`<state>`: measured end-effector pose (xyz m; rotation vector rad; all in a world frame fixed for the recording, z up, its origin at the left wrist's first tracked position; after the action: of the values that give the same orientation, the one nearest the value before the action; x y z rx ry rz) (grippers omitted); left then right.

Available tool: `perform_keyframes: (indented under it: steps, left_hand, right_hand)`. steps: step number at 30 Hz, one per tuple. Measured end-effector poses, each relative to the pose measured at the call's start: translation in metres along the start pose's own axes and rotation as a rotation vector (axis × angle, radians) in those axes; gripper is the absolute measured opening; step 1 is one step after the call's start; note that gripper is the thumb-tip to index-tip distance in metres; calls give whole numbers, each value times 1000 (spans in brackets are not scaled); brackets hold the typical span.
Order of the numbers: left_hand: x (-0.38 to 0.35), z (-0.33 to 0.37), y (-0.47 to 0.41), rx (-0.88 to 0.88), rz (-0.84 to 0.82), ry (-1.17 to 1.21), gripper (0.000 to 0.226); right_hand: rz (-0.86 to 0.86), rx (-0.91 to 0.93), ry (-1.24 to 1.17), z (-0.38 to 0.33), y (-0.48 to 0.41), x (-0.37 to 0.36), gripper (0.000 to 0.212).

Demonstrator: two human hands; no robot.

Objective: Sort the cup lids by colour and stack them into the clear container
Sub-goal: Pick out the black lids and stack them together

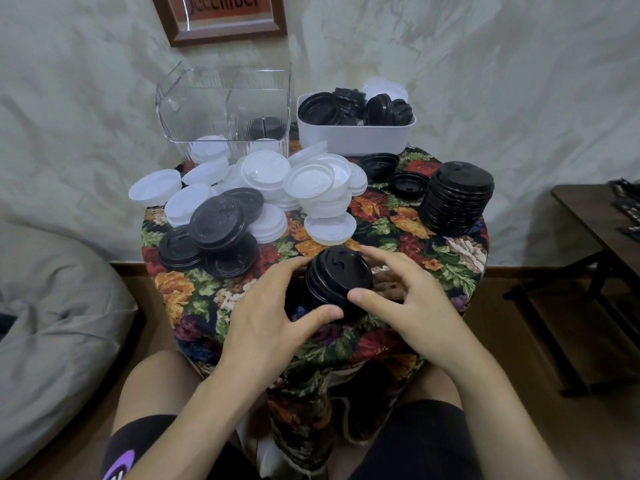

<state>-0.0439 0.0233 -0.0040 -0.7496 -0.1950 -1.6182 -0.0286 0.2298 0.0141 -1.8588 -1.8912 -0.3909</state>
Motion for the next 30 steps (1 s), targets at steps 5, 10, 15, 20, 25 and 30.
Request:
perform_keyframes:
  steps: [5,10,15,20,25,30]
  left_hand:
    - [2,-3,0,16,-75,-44,82]
    - [3,-3,-1,6,-133,-11,75]
    - [4,1,1,22,-61,32,69]
    - [3,0,-1,35,-48,5,75]
    - [4,2,1,-2,-123,-40,79]
    - [7,5,1,-4,-133,1,65]
  right_hand:
    - [-58,17,17,-2,-3,-2,69]
    - [-67,38,-14,-4,-5,-1,65]
    - [67,22,-21,-1,-5,9,58]
    - [51,-13,12,2,-3,7,70]
    - [-20,21,45,-3,-4,-1,59]
    - [-54,11,119,-5,-5,-5,81]
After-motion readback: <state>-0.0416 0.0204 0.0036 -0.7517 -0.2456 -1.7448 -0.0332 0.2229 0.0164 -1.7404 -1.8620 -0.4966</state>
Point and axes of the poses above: each hand's wrist, its own y-axis away from the middle knuckle, its own x-axis out of the back of the hand, z = x × y, the point moved 5 cm from there along -y, towards the middle knuckle, and after that the axes turned 5 degrees about y, right-handed, at the moved point
